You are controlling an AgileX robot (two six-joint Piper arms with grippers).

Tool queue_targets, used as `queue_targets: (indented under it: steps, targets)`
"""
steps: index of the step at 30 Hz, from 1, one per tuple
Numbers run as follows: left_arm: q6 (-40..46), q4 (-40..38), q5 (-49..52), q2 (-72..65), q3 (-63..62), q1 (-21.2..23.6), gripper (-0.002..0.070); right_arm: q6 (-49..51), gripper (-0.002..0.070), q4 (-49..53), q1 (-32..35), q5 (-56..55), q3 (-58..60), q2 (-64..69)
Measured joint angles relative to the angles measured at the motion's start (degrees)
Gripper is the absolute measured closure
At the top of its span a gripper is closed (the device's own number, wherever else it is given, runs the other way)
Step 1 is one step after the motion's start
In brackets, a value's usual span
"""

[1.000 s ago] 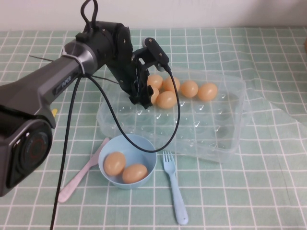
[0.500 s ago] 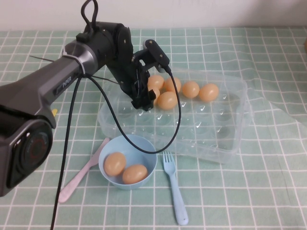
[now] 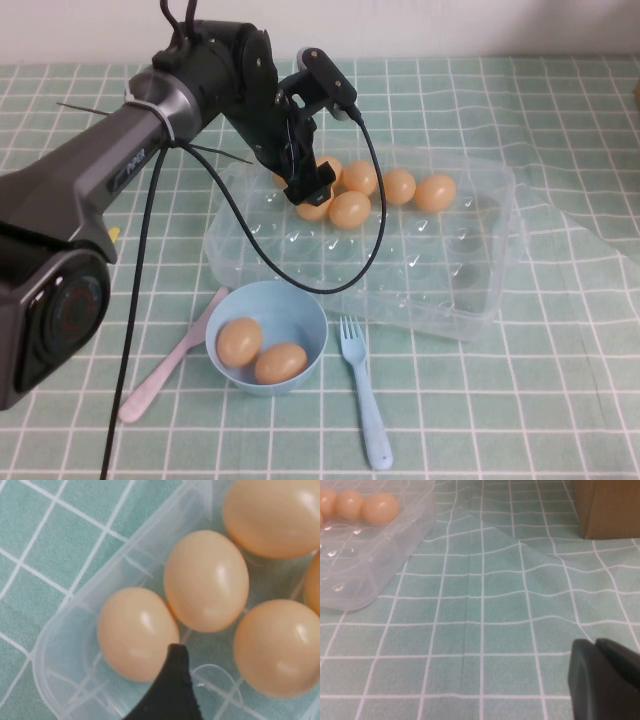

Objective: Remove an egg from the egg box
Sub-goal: Pick up the egg from the plastic box

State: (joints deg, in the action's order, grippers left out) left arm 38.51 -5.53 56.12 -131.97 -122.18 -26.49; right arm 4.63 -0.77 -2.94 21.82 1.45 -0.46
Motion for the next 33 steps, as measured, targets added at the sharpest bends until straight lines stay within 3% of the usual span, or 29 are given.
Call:
queue_targets:
  steps: [33]
  targets:
    - [-3.0,-2.4,-2.8,-2.2,-0.1,0.0,0.0064,0.0,0.0694,0.0,0.0,0.0,0.0,0.0]
